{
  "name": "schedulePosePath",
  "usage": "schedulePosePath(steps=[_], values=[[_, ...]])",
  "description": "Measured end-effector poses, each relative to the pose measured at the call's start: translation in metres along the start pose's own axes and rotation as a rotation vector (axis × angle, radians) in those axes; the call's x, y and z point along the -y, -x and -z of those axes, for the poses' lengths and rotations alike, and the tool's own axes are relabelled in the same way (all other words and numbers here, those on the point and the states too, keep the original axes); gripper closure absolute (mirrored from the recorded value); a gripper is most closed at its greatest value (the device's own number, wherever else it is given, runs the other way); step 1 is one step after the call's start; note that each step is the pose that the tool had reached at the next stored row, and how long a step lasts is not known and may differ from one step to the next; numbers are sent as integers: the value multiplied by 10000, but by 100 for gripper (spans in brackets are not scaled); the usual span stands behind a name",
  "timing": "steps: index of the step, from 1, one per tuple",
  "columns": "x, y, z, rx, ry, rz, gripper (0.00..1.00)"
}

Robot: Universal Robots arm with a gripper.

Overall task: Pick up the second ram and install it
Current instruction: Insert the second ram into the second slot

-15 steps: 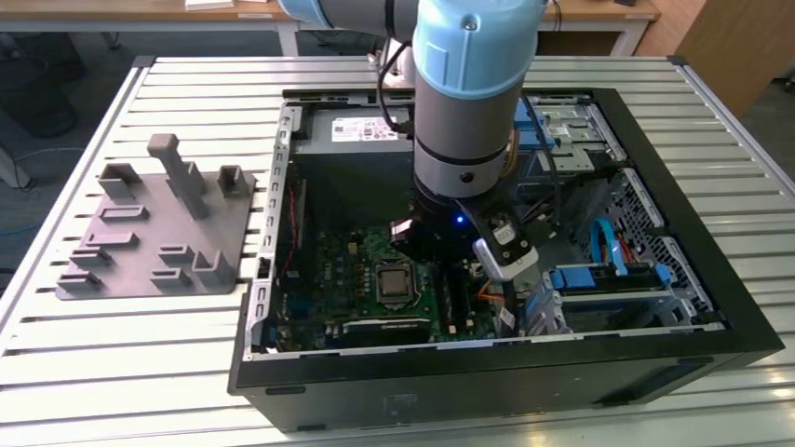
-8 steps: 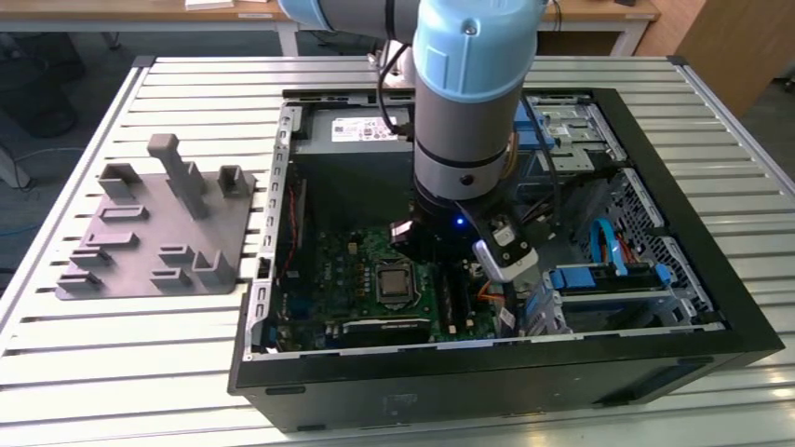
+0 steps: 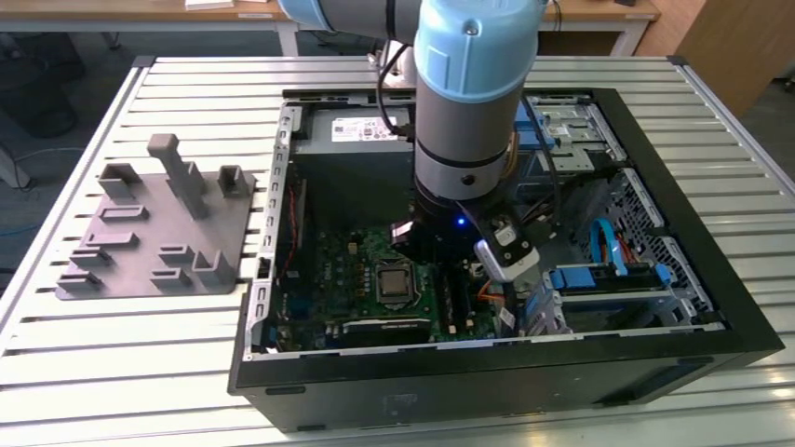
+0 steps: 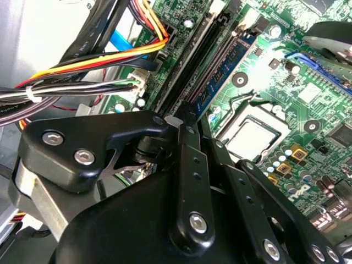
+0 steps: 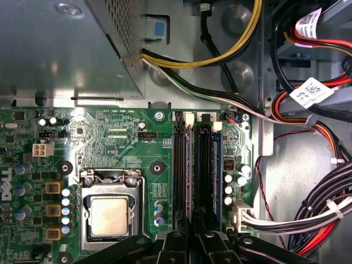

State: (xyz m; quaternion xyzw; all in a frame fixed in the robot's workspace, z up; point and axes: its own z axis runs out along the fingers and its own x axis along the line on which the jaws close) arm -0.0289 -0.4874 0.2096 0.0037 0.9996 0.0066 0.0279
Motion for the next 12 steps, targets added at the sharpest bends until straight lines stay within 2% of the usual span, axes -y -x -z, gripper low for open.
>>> schedulePosePath(steps=[5,12], values=[[1,1,-10,-20,-6,19,86],[-3,4,1,-11,23,33,86]])
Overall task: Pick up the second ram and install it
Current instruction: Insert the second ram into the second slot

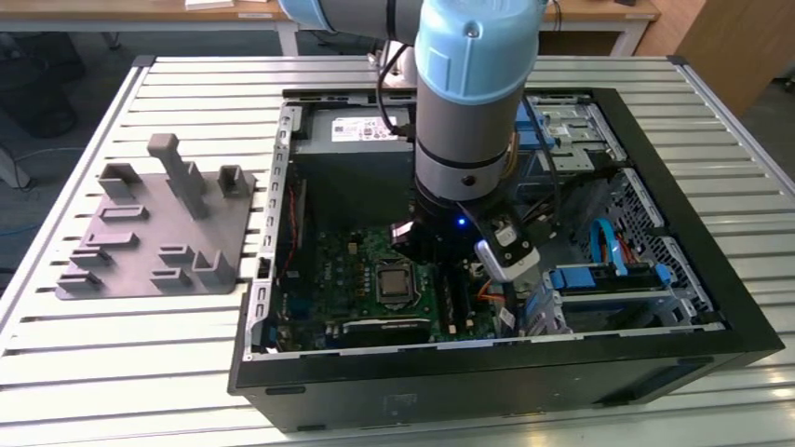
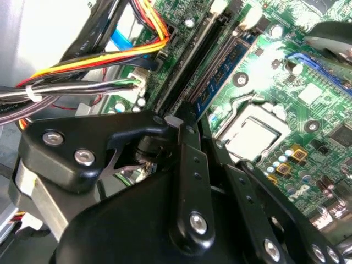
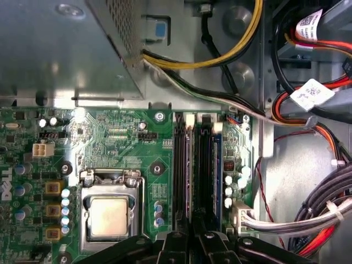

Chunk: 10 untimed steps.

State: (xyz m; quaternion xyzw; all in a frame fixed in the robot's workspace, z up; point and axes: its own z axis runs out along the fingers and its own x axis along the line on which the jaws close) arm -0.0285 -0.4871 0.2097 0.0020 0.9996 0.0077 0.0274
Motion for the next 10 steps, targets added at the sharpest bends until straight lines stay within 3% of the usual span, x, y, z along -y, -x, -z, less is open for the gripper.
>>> schedulePosePath(steps=[5,10], values=[[3,-2,3,-12,-21,-1,86],[4,-4,-45,-40,-20,-1,86]])
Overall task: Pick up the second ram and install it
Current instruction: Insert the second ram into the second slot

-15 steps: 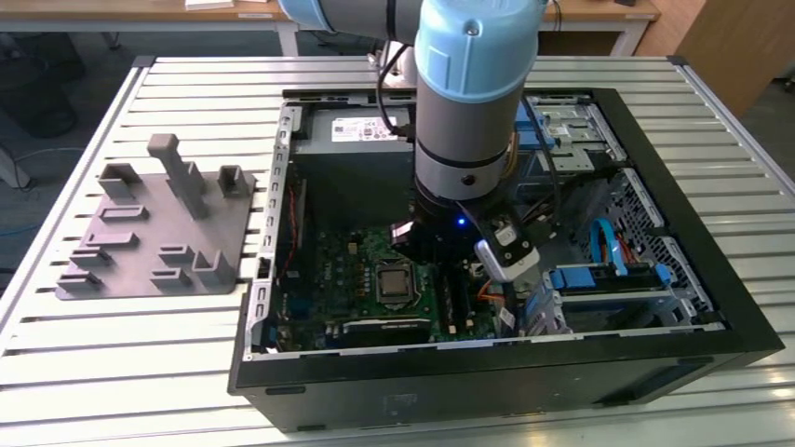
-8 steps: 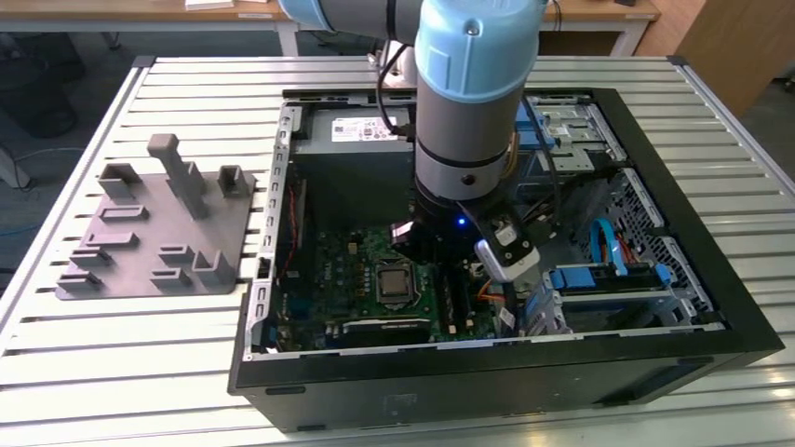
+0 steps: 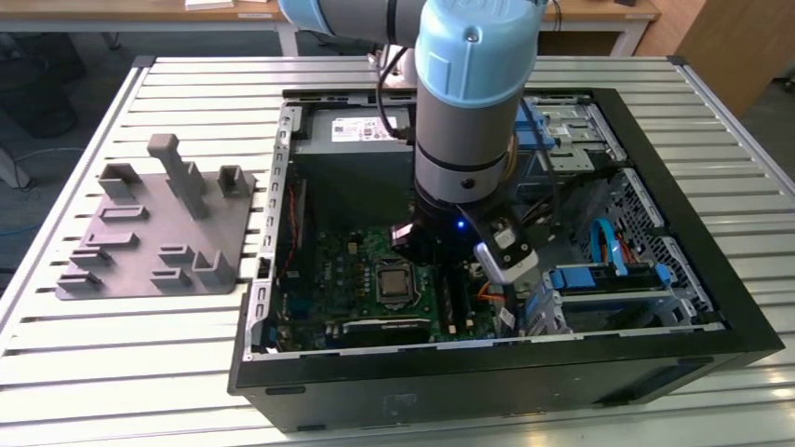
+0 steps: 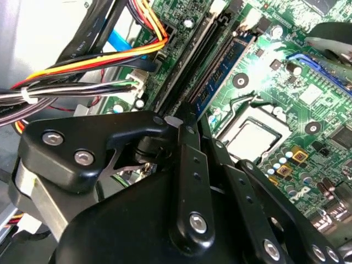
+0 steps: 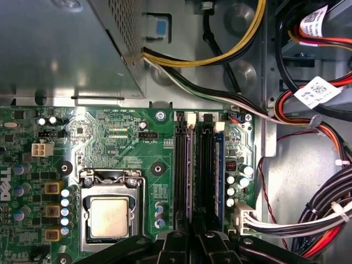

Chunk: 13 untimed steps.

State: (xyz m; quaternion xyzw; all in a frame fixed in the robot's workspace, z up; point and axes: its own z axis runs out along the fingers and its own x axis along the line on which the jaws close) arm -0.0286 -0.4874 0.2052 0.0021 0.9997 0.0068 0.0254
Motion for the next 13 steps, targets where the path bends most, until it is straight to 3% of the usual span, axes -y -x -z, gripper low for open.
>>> schedulePosePath(steps=[13], values=[[0,-1,-12,-5,-2,0,86]])
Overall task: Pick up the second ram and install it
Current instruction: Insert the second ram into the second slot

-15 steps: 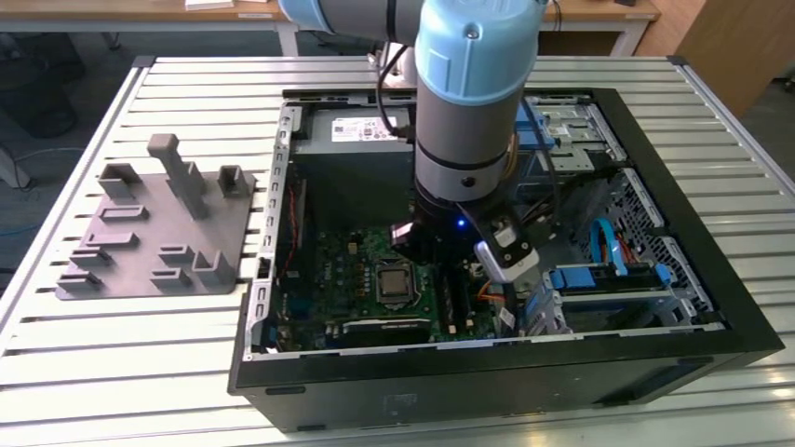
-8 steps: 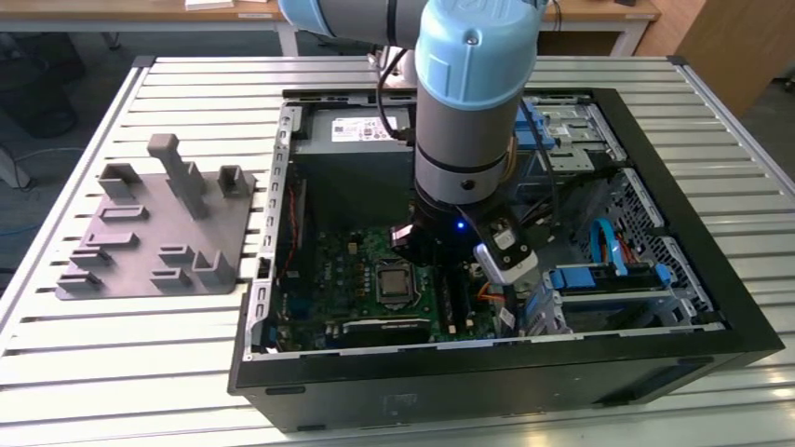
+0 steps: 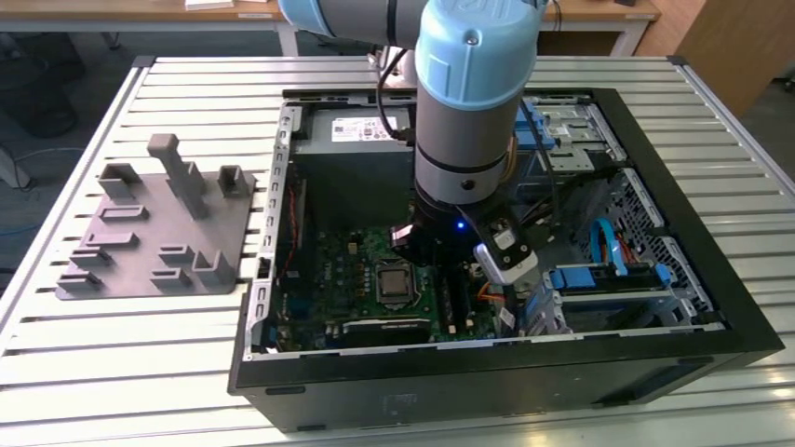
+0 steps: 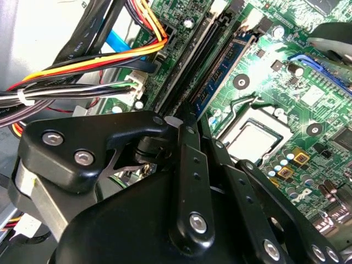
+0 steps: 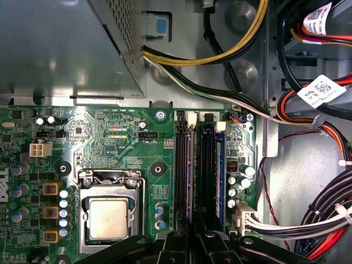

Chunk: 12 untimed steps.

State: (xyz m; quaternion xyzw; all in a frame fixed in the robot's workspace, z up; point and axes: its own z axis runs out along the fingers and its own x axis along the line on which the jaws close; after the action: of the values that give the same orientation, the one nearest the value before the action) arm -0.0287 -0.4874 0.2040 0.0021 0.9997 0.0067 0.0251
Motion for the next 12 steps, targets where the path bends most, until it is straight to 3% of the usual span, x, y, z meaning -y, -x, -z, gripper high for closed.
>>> schedulePosePath(steps=[12], values=[[-1,3,47,1,2,0,86]])
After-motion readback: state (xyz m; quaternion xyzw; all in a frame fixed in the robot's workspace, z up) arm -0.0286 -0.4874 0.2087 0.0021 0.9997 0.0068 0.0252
